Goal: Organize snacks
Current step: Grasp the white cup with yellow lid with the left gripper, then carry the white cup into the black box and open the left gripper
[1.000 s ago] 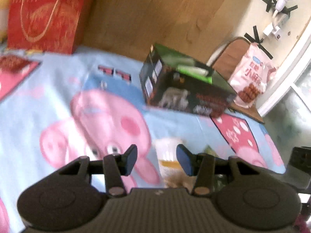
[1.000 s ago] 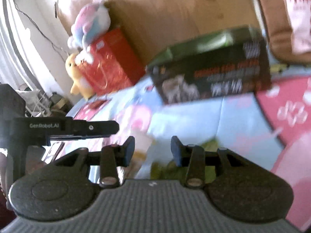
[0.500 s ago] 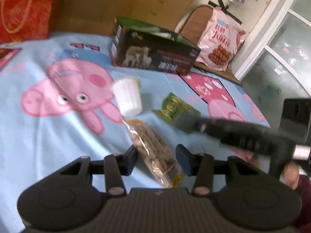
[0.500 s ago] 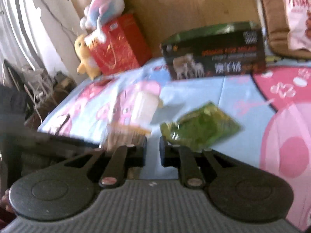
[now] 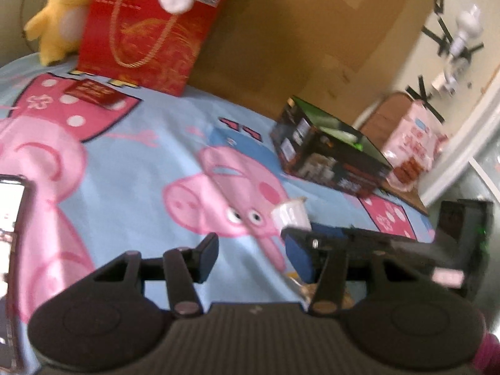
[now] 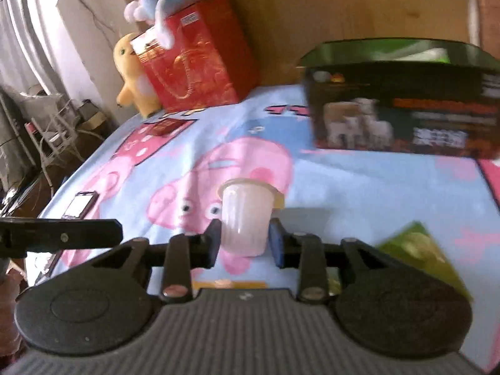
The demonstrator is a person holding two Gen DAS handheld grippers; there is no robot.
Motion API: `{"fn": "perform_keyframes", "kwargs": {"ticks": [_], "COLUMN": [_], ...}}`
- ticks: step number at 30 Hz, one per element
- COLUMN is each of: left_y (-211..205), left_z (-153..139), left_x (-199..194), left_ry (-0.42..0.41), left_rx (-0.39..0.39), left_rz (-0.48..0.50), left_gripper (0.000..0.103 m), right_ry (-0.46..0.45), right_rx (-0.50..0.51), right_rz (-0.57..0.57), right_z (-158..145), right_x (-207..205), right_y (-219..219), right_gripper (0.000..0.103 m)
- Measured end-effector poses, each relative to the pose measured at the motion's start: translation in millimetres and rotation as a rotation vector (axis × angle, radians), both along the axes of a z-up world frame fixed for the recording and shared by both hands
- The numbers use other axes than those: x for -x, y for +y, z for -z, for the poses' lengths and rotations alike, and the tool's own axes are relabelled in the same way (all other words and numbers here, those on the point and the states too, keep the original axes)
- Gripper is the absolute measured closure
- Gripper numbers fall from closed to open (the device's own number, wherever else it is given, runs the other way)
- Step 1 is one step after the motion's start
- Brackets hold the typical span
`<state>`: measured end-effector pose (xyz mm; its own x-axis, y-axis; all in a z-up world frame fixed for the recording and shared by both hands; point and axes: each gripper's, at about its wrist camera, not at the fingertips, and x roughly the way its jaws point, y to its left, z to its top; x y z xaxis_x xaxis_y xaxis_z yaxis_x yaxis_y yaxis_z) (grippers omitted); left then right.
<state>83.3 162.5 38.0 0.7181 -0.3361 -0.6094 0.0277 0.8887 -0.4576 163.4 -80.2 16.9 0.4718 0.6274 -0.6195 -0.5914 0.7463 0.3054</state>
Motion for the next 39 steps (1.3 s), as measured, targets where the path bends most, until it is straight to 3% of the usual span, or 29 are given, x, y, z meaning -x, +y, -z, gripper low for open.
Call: {"fn": "perform_keyframes", "kwargs": {"ticks": [5, 8, 10, 15, 18, 26, 35, 39], "left_y": [17, 11, 4, -14, -21, -27, -52, -91], "left_z": [1, 4, 8, 14, 17, 16, -10, -8], "left_x": [0, 0, -1, 0, 0, 4, -10, -31], "left_ry": [-0.004, 0.004, 0.011, 0.019, 0.031, 0.045, -0.012, 0.002], "left_rx": [0.016, 0.007, 0.000, -0.033, -0.045, -0.052, -0.019, -0.026], "left_rz": [-0.037, -0.008, 0.021, 0.070, 0.082, 0.079, 0.138, 0.231], "left_gripper": [0.052, 0.052, 0.053, 0.055, 0.064, 0.064, 0.064, 0.064], "right_ry": [-0.146, -0.258, -0.254, -0.218, -0.220, -0.210, -0.350, -0.333], "right_rx": [0.120, 0.195, 0.197, 0.159, 0.154, 0.132, 0.119, 0.137], "right_rz": [-0.387, -0.466, -0.430, -0.352, -0.331, -0.294, -0.189, -0.084], "right_z": [-6, -2, -1, 0, 0, 2, -17, -18], "right_x": [43, 64, 64, 68, 75, 72, 80, 77], "right_y": [40, 44, 39, 25, 20, 25, -2, -33], "right_gripper": [0.067, 0.064, 0.060, 0.060, 0.060, 0.067, 0.068, 0.068]}}
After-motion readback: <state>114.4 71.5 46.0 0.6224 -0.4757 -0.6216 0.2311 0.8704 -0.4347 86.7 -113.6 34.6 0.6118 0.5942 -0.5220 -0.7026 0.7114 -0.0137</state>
